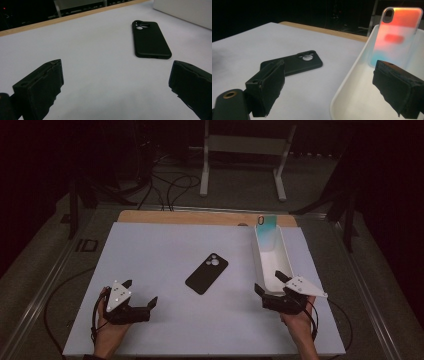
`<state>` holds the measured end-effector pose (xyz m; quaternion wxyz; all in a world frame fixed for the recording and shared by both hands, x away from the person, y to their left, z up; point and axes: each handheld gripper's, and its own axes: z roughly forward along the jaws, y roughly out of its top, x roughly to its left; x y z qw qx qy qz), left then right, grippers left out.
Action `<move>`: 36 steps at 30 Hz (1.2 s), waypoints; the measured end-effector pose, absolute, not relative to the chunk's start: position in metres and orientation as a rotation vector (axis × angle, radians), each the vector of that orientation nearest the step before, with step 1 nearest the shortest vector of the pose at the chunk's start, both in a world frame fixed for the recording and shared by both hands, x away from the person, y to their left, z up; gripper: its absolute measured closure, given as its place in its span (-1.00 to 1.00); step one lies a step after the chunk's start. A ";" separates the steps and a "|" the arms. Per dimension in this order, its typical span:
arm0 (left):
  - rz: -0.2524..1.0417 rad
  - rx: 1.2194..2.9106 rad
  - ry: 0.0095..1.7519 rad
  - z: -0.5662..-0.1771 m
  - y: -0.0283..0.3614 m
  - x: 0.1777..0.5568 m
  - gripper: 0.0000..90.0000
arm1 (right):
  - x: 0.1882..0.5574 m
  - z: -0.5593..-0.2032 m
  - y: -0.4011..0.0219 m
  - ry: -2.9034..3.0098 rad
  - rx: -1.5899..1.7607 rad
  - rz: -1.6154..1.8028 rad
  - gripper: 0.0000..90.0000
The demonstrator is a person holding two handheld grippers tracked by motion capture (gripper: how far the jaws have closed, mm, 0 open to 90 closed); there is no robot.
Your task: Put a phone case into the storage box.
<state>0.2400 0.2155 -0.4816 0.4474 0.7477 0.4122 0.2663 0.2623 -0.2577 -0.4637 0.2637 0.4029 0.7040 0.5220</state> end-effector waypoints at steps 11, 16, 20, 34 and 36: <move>0.652 1.869 1.016 -0.480 0.213 0.239 -0.99 | 0.256 -0.473 -0.262 1.898 1.116 1.426 -0.76; 0.624 1.884 1.003 -0.474 0.206 0.244 -0.99 | 0.259 -0.476 -0.260 1.915 1.119 1.419 -0.76; 0.584 1.898 1.008 -0.471 0.200 0.252 -0.99 | 0.259 -0.474 -0.261 1.911 1.118 1.426 -0.76; 0.530 2.014 0.967 -0.467 0.152 0.290 -0.99 | 0.259 -0.473 -0.265 1.905 1.134 1.422 -0.76; 0.517 2.016 0.975 -0.468 0.147 0.294 -0.99 | 0.259 -0.473 -0.265 1.908 1.132 1.418 -0.76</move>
